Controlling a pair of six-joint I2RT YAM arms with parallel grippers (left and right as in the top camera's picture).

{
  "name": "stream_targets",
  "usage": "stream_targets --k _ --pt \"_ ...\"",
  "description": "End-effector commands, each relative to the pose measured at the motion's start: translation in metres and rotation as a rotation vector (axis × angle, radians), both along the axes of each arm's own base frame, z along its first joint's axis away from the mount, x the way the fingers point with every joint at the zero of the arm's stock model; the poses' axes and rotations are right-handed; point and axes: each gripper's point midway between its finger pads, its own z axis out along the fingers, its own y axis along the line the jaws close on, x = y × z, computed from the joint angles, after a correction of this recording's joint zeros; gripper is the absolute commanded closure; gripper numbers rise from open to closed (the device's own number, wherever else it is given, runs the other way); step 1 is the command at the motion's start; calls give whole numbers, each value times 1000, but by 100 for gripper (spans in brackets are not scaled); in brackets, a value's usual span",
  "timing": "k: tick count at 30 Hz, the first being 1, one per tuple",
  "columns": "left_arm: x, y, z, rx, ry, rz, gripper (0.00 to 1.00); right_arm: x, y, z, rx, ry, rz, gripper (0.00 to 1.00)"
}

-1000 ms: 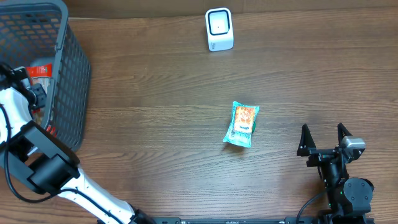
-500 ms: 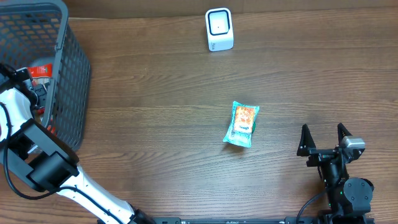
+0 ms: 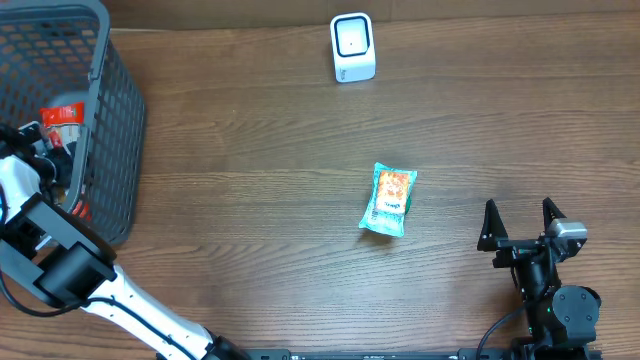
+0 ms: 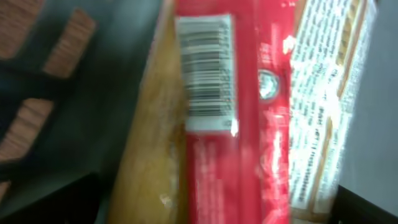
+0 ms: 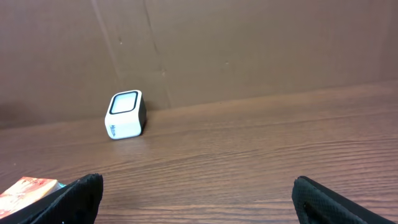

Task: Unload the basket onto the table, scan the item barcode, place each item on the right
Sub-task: 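Grasp the red-and-tan tube package in the basket with the left gripper, then lift the tube package out of the basket toward the table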

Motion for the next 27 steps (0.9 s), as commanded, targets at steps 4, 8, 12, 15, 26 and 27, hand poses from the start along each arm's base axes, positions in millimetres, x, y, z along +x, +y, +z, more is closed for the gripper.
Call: stream_targets --k 4,8,12,15,26,27 --pt "-15 -29 -77 -162 102 -19 86 0 0 -2 3 -4 0 0" --pt "-10 -22 -56 -134 76 -19 96 0 0 -2 3 -4 0 0" --pt "7 -13 -5 -79 -16 -31 96 0 0 -2 3 -4 0 0" --pt "22 -10 53 -30 -127 -35 96 0 0 -2 3 -4 0 0" --pt "16 -28 303 221 -565 38 96 0 0 -2 3 -4 0 0" --pt "10 -34 328 249 -610 42 96 0 0 -2 3 -4 0 0"
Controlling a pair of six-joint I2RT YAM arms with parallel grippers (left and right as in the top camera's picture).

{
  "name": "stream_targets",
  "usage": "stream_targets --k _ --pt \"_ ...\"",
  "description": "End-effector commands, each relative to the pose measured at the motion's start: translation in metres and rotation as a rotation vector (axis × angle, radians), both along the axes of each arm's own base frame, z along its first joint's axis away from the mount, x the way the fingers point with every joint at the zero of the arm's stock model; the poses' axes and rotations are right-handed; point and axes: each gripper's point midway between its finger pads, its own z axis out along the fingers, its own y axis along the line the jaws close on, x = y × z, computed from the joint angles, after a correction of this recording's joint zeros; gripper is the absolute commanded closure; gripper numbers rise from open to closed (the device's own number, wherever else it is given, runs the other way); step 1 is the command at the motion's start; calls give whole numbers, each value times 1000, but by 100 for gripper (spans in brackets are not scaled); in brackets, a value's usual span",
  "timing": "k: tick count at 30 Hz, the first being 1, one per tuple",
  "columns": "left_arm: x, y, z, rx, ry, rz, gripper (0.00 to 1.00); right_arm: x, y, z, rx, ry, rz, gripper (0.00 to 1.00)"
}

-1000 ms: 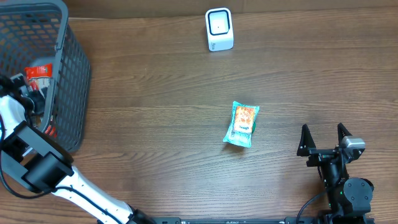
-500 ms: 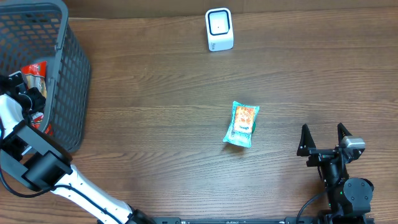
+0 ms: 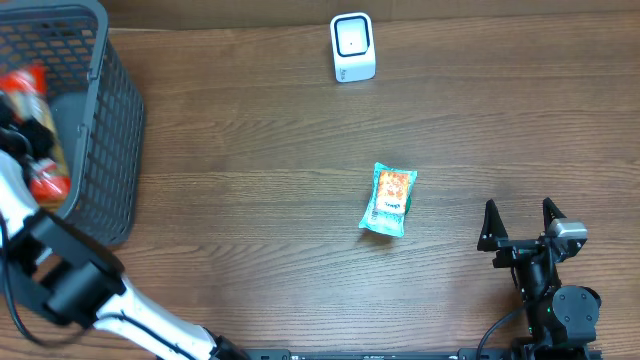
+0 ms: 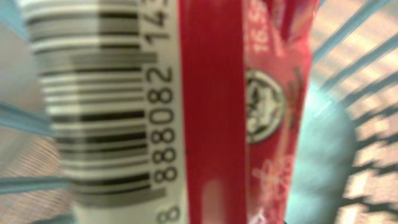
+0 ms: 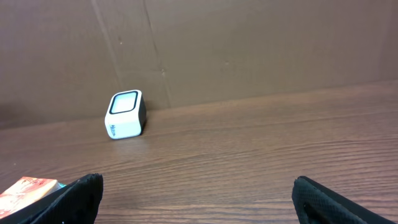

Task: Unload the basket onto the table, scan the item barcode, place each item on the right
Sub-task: 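Lift the tube package out of the basket toward the table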

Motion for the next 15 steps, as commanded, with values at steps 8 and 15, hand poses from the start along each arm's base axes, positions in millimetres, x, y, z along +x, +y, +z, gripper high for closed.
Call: stream_targets --k 8,15 --pt "-62 -85 297 237 -568 48 96 0 0 -2 4 -3 0 0" --pt "-86 -169 325 59 -649 -49 96 0 0 -2 3 -3 0 0"
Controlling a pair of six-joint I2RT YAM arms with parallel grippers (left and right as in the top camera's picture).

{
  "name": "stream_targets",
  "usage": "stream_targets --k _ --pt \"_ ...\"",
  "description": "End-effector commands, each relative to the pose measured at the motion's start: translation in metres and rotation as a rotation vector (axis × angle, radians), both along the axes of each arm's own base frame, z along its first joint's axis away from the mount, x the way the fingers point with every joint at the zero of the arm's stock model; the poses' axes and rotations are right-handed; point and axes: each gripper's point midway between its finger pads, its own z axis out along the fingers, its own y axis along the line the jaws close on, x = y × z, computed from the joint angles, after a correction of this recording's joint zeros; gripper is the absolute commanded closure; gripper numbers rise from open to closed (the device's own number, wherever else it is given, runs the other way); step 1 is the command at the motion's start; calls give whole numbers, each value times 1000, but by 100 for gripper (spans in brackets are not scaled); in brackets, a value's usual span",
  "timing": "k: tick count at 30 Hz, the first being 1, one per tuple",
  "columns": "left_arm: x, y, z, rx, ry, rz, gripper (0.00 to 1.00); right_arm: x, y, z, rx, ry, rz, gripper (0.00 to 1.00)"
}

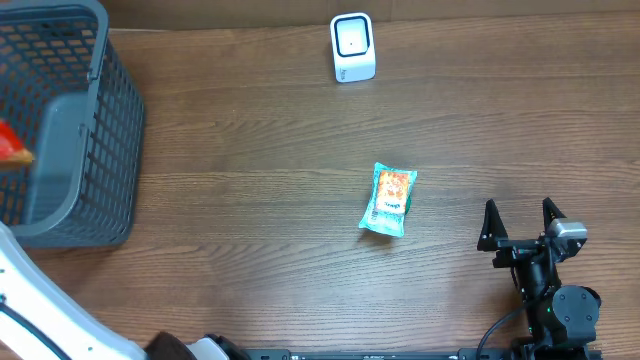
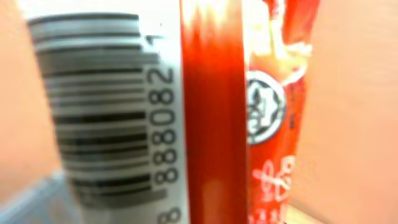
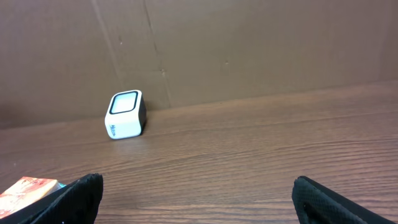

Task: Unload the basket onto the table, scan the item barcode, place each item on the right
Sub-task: 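Lift the tube package out of the basket toward the table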

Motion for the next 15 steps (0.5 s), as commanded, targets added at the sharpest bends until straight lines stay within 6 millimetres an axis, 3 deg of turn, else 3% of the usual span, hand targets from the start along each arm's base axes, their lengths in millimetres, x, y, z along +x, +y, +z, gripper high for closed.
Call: stream_targets --k 1,4,6,10,15 --pt "-2 -50 21 -80 -71 -111 96 0 0 -2 3 -3 0 0" --pt "-11 -84 9 -133 -9 -162 96 0 0 -2 3 -3 0 0" --pt "-16 -107 -10 -168 72 -211 96 0 0 -2 3 -3 0 0" --pt "-29 -151 -68 -238 330 -297 96 0 0 -2 3 -3 0 0" --pt "-37 -190 -128 -290 583 -390 96 0 0 -2 3 -3 0 0"
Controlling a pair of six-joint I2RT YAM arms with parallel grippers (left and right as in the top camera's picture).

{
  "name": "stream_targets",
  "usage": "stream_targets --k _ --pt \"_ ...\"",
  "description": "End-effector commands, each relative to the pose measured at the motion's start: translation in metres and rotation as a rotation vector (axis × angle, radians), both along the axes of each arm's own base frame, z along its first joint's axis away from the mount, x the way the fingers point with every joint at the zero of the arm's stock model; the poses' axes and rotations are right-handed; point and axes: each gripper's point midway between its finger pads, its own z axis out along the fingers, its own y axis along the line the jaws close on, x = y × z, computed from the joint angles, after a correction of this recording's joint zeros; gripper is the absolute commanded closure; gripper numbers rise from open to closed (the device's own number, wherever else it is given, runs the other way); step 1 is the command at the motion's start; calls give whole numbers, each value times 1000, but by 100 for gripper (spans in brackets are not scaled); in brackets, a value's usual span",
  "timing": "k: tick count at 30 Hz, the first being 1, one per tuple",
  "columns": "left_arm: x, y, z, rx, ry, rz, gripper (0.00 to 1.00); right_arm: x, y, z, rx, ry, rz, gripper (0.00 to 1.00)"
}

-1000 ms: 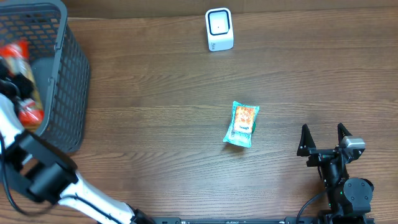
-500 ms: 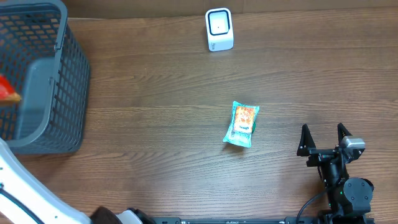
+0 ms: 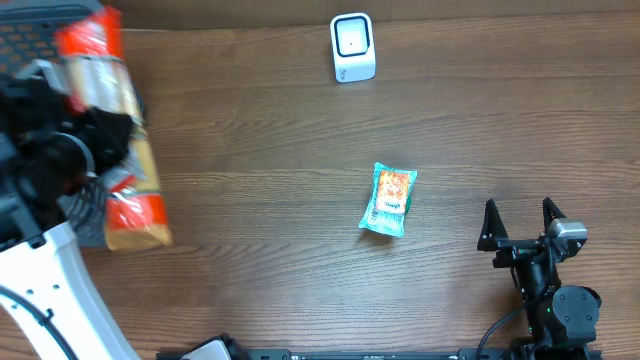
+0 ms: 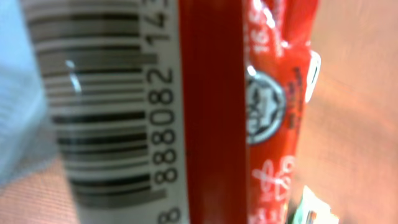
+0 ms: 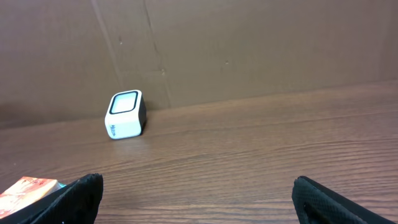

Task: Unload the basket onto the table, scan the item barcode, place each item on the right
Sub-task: 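Lift the tube package out of the basket toward the table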

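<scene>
A long red-and-clear packet [image 3: 118,150] with a white barcode label [image 4: 99,106] hangs high over the table's left side. My left gripper [image 3: 100,135] is shut on it. The packet [image 4: 211,112] fills the left wrist view and hides the fingers. The white scanner [image 3: 352,47] stands at the back centre, its window facing up; the right wrist view also shows the scanner [image 5: 126,115]. My right gripper [image 3: 520,215] rests open at the front right, and between its fingertips my right gripper [image 5: 199,199] holds nothing.
A green snack packet [image 3: 389,200] lies mid-table, and its corner [image 5: 28,186] shows in the right wrist view. The grey wire basket [image 3: 40,15] at the far left is mostly hidden behind my left arm. A brown cardboard wall [image 5: 249,50] backs the table.
The red packet was at the far left edge of the overhead view, over the basket. Now it sits further right and larger in view, over the basket's right side. The right arm has not moved.
My left gripper was down in the basket, close on the red packet. Then the packet was held up inside the basket. Then it was at the far left edge above the basket, and now it hangs high over the table's left side.
</scene>
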Motion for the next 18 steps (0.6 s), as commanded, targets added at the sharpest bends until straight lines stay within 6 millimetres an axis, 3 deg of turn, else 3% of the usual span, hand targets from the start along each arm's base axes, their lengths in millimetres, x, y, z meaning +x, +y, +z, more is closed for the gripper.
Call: stream_targets --k 1,6,12,18 --pt "-1 -23 -13 46 34 -107 96 0 0 -2 3 -4 0 0" --pt "-1 -70 -80 15 209 -257 96 0 0 -2 3 -4 0 0" --pt "1 -105 -176 36 359 -269 96 0 0 -2 3 -4 0 0" --pt "4 -146 -243 -4 360 -295 96 0 0 -2 3 -4 0 0"
